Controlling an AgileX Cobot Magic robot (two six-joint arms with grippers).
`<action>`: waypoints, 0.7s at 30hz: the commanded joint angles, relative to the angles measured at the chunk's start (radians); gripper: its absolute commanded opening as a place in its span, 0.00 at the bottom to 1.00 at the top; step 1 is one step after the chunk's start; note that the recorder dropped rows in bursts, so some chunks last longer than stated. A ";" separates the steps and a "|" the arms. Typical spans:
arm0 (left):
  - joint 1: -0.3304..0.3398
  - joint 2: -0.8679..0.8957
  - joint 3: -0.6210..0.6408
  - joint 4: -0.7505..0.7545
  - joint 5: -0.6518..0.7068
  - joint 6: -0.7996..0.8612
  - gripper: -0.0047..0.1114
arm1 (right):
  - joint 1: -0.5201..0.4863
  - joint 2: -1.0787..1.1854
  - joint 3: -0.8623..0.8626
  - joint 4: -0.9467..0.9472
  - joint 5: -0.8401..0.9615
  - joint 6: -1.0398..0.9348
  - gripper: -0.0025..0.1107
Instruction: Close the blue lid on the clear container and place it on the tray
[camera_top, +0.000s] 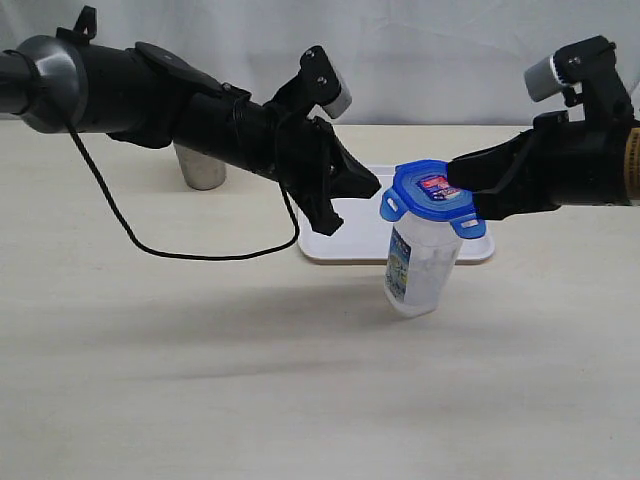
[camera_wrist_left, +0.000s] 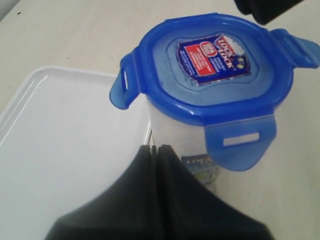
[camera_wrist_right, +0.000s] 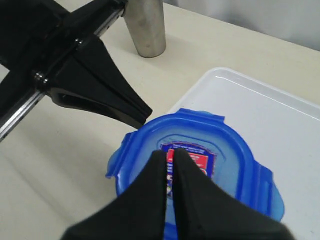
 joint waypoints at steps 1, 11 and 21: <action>-0.003 -0.010 0.034 -0.007 -0.043 -0.003 0.04 | 0.038 0.001 -0.001 -0.002 0.051 -0.018 0.06; -0.003 -0.011 0.100 -0.027 -0.135 0.049 0.04 | 0.119 0.001 -0.001 -0.002 0.201 -0.016 0.06; -0.005 -0.054 0.103 -0.224 -0.265 0.219 0.04 | 0.119 0.066 -0.001 -0.002 0.228 -0.033 0.06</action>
